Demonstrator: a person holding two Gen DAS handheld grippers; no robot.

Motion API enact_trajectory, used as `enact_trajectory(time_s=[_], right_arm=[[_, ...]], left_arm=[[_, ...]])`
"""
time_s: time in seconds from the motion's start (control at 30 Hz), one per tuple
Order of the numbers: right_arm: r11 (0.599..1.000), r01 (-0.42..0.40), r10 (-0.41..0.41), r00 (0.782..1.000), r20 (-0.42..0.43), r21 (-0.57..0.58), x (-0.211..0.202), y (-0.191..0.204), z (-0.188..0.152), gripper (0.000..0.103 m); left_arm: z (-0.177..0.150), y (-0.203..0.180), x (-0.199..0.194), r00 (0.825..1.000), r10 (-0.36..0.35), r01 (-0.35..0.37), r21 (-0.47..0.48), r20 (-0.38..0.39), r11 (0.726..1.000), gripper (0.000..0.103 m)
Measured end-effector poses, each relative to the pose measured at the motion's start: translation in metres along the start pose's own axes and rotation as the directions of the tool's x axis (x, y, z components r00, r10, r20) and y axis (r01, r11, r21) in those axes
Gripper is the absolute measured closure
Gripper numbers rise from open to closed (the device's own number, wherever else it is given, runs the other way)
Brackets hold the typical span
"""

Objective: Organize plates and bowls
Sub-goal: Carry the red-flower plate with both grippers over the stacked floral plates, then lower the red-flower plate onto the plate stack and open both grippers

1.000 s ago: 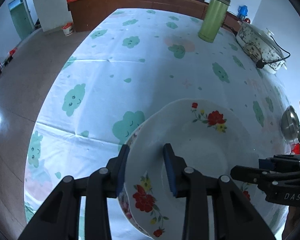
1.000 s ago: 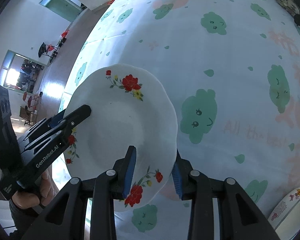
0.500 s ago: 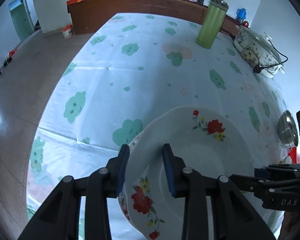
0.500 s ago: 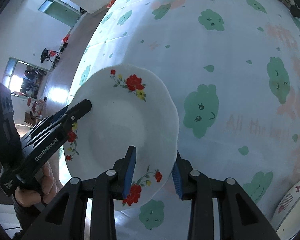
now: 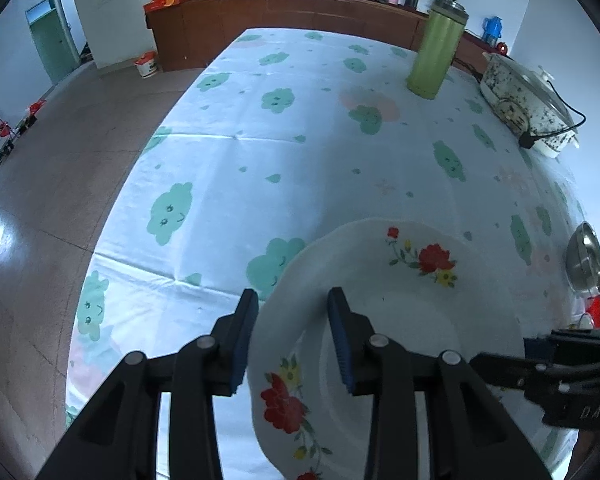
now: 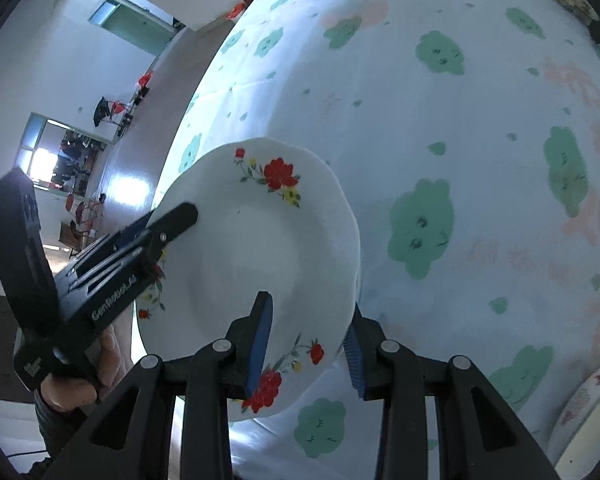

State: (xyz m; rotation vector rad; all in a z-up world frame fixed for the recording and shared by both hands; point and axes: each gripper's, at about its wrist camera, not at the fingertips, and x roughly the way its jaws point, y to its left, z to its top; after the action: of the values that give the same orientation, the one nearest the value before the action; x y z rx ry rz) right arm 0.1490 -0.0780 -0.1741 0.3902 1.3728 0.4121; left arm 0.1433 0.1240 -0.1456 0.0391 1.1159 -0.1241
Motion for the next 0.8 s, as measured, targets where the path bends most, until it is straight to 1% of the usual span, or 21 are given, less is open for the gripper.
enact_trajectory(time_s=[0.1, 0.27, 0.43, 0.57, 0.7, 0.8], right_arm=[[1.000, 0.018, -0.018, 1.000, -0.006, -0.024, 0.004, 0.005, -0.001, 0.066], [0.999, 0.012, -0.012, 1.000, -0.001, -0.032, 0.003, 0.005, -0.003, 0.066], [0.998, 0.025, -0.025, 1.000, 0.011, -0.062, 0.003, 0.010, -0.005, 0.066], [0.995, 0.045, -0.043, 0.999, 0.019, -0.084, 0.004, 0.013, -0.006, 0.066], [0.993, 0.054, -0.051, 0.998, 0.031, -0.103, 0.006, 0.015, -0.007, 0.066], [0.987, 0.079, -0.071, 0.996, 0.059, -0.141, 0.007, 0.019, -0.012, 0.066]], left_arm=[[-0.002, 0.001, 0.002, 1.000, 0.012, -0.012, 0.001, 0.000, 1.000, 0.069], [-0.006, 0.002, 0.007, 1.000, 0.010, -0.011, -0.009, -0.014, 1.000, 0.068], [-0.012, 0.002, 0.012, 1.000, 0.021, -0.021, -0.009, -0.021, 1.000, 0.068], [-0.014, 0.007, 0.016, 1.000, 0.001, -0.002, -0.040, -0.025, 0.999, 0.067], [-0.016, 0.005, 0.018, 1.000, 0.007, -0.008, -0.035, -0.025, 0.999, 0.064], [-0.018, 0.006, 0.019, 1.000, 0.002, -0.003, -0.045, -0.020, 0.999, 0.061]])
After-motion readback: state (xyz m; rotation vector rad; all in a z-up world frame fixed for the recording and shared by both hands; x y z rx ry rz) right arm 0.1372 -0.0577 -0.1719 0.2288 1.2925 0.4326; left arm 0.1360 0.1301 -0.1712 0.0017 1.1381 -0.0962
